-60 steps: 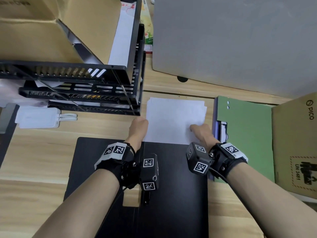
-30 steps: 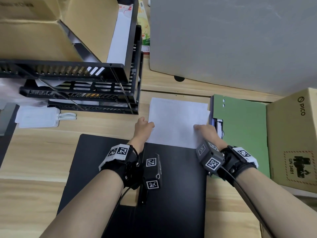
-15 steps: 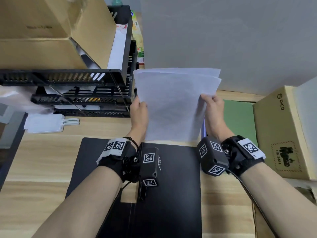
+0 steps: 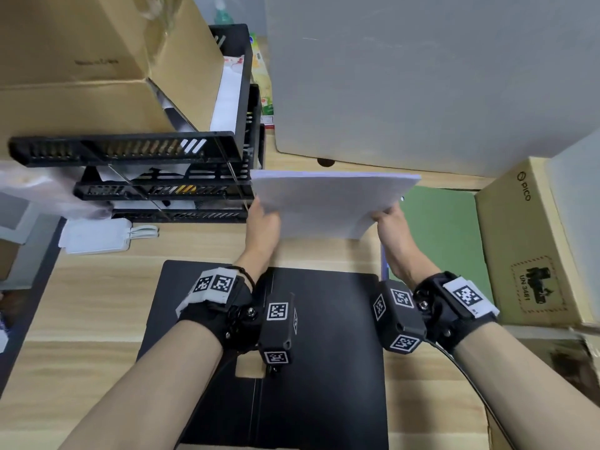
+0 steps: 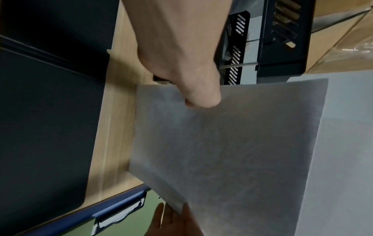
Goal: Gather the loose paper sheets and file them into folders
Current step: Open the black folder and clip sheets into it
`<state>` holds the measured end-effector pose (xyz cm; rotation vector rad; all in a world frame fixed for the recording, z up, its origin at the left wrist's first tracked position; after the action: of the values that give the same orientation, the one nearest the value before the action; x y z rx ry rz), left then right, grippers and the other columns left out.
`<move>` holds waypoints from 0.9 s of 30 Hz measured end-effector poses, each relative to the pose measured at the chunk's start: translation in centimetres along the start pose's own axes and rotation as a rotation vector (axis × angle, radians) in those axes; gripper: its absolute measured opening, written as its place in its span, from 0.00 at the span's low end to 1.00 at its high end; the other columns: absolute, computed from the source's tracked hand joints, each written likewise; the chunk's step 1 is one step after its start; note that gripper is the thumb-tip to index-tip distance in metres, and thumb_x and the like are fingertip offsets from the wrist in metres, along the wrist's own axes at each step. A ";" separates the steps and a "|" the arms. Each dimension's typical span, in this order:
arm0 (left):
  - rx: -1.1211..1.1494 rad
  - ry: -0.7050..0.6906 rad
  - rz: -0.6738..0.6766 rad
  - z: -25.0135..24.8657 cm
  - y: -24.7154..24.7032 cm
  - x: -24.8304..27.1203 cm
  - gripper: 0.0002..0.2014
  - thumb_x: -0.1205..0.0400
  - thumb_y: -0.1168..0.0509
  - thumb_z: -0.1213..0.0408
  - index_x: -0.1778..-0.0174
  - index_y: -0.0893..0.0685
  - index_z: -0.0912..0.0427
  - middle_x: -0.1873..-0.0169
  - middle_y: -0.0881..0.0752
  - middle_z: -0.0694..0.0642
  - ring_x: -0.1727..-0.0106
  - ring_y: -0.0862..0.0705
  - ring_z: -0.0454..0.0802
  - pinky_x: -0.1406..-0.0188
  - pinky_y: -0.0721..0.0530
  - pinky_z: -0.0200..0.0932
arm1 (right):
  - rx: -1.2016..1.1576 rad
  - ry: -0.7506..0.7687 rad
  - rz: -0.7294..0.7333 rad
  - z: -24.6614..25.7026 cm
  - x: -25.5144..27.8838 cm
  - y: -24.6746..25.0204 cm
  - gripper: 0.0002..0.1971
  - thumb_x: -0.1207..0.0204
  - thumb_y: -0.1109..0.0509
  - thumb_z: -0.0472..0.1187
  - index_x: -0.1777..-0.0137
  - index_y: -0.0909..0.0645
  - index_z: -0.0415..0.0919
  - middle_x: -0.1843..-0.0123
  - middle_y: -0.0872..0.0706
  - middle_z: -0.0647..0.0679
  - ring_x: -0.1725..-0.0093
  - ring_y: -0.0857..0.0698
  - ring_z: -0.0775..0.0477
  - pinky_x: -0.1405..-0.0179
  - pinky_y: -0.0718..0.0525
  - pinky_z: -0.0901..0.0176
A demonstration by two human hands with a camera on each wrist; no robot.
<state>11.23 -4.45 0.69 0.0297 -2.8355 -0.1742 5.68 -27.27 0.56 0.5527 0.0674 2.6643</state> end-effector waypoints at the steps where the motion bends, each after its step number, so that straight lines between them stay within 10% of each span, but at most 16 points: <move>1: -0.001 0.000 -0.007 -0.1 0.1 0.0 0.22 0.22 0.48 0.84 0.43 0.22 0.54 0.54 0.18 0.42 0.53 0.20 0.36 0.54 0.22 0.32 | -0.013 0.007 -0.007 0.3 0.0 0.0 0.25 0.23 0.47 0.22 0.30 0.25 0.40 0.40 0.15 0.50 0.42 0.18 0.55 0.53 0.22 0.77; 6: -0.024 -0.046 -0.058 -0.6 1.0 -1.6 0.22 0.24 0.50 0.83 0.44 0.16 0.63 0.53 0.14 0.51 0.53 0.18 0.45 0.55 0.21 0.38 | -0.100 0.040 -0.069 1.3 -0.3 0.4 0.20 0.23 0.46 0.23 0.43 0.18 0.42 0.51 0.14 0.54 0.52 0.18 0.58 0.57 0.21 0.78; 12: -0.175 0.088 0.081 3.5 0.3 -1.2 0.20 0.17 0.49 0.78 0.31 0.21 0.66 0.41 0.16 0.61 0.36 0.19 0.59 0.49 0.26 0.38 | 0.053 -0.134 0.045 -3.4 -0.3 -0.5 0.14 0.17 0.42 0.33 0.36 0.19 0.39 0.40 0.15 0.50 0.41 0.18 0.50 0.51 0.23 0.72; 15: -0.215 0.070 0.101 3.5 0.4 -1.3 0.19 0.16 0.48 0.76 0.30 0.23 0.63 0.38 0.16 0.58 0.39 0.20 0.52 0.38 0.24 0.42 | 0.071 -0.070 0.015 -2.4 -0.3 -0.2 0.16 0.19 0.38 0.47 0.44 0.18 0.35 0.37 0.13 0.38 0.37 0.16 0.40 0.34 0.22 0.49; 18: -0.217 0.019 0.119 2.2 0.0 -2.0 0.20 0.18 0.49 0.73 0.32 0.22 0.60 0.39 0.15 0.56 0.38 0.18 0.53 0.32 0.23 0.48 | 0.112 0.063 -0.079 0.8 -0.2 0.7 0.17 0.18 0.39 0.43 0.49 0.24 0.24 0.56 0.19 0.37 0.57 0.24 0.49 0.56 0.27 0.54; 20: -0.215 -0.001 0.163 1.2 -0.5 -2.0 0.22 0.18 0.50 0.73 0.30 0.23 0.59 0.38 0.15 0.52 0.39 0.17 0.49 0.36 0.21 0.44 | 0.147 0.125 -0.082 2.5 0.0 1.3 0.10 0.17 0.38 0.38 0.58 0.23 0.34 0.63 0.23 0.48 0.65 0.26 0.56 0.64 0.28 0.60; 22: -0.262 -0.013 0.200 0.5 -0.8 -1.5 0.20 0.17 0.50 0.74 0.31 0.23 0.61 0.41 0.16 0.52 0.43 0.19 0.47 0.43 0.22 0.41 | 0.174 0.112 0.009 2.6 0.8 1.2 0.08 0.17 0.37 0.36 0.57 0.21 0.46 0.62 0.16 0.56 0.67 0.19 0.61 0.66 0.20 0.66; 27: -0.302 0.148 0.398 3.4 -1.6 0.9 0.20 0.17 0.47 0.75 0.33 0.19 0.60 0.39 0.14 0.54 0.41 0.15 0.52 0.44 0.16 0.43 | 0.304 -0.027 0.072 -1.4 2.8 2.3 0.09 0.20 0.40 0.37 0.50 0.18 0.42 0.59 0.12 0.45 0.63 0.17 0.47 0.63 0.20 0.61</move>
<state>9.36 -5.67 -2.41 -0.5560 -2.5736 -0.4839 1.91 -28.18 0.58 0.6974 0.4587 2.7320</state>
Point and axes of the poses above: each hand's wrist, its own x-axis away from the middle knuckle, its own y-axis out of the back of the hand, z = x × y, the point moved 8 cm from there along -x, towards the middle knuckle
